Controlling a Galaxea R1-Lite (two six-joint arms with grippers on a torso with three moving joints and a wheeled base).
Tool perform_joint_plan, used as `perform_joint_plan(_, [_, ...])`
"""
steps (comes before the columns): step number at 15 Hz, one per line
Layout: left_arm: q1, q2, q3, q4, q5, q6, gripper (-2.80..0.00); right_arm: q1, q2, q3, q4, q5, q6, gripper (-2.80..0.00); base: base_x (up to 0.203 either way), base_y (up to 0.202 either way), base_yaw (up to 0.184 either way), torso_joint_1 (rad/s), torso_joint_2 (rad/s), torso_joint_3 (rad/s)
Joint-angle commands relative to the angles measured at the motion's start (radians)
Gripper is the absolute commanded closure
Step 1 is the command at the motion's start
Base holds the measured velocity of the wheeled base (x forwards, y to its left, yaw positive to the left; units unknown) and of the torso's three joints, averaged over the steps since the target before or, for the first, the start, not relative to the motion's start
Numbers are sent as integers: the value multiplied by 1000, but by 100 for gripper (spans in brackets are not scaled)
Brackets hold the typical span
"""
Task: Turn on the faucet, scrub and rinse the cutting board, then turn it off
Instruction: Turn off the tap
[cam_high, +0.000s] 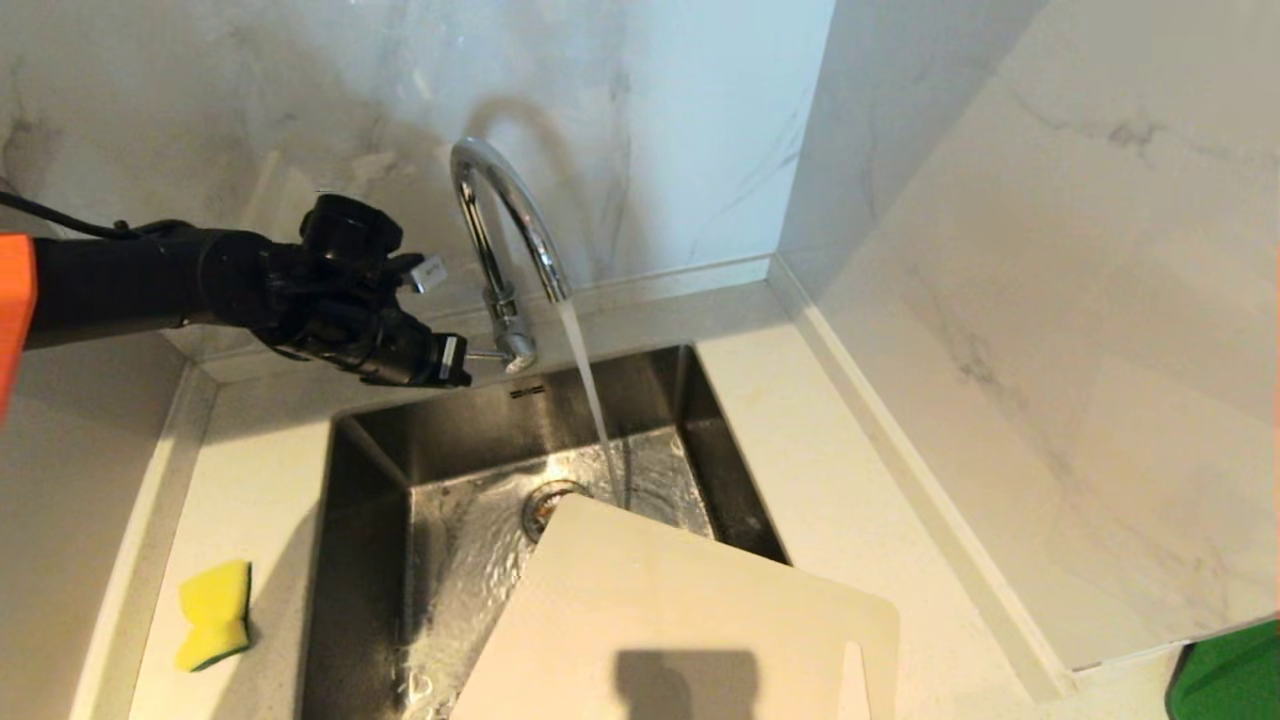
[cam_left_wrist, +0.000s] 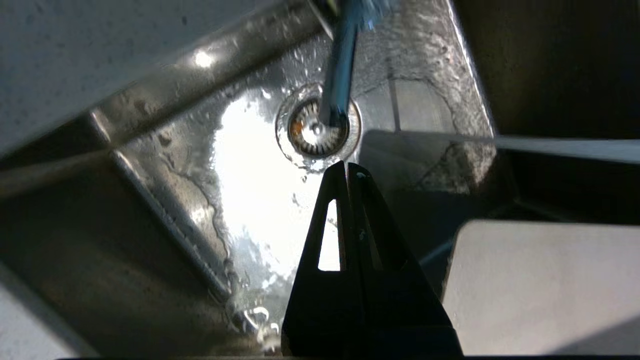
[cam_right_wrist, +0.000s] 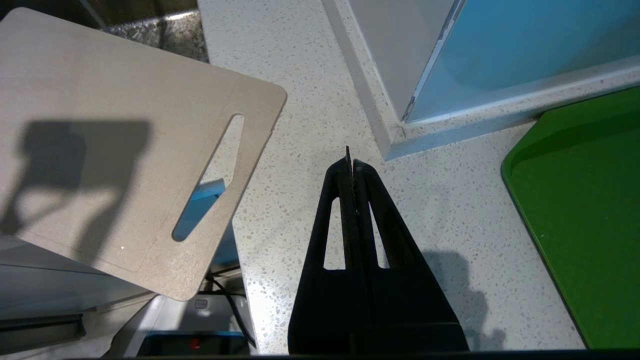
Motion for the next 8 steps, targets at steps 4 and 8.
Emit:
perform_joint_plan(4, [-2, 43, -19, -50, 3, -1, 0, 1, 0, 0, 1, 1, 0, 0, 0, 0, 0, 0, 0, 0])
perform_joint_plan(8, [-2, 67, -19, -155, 61, 3, 0, -1, 0, 0, 1, 1, 0, 0, 0, 0, 0, 0, 0, 0])
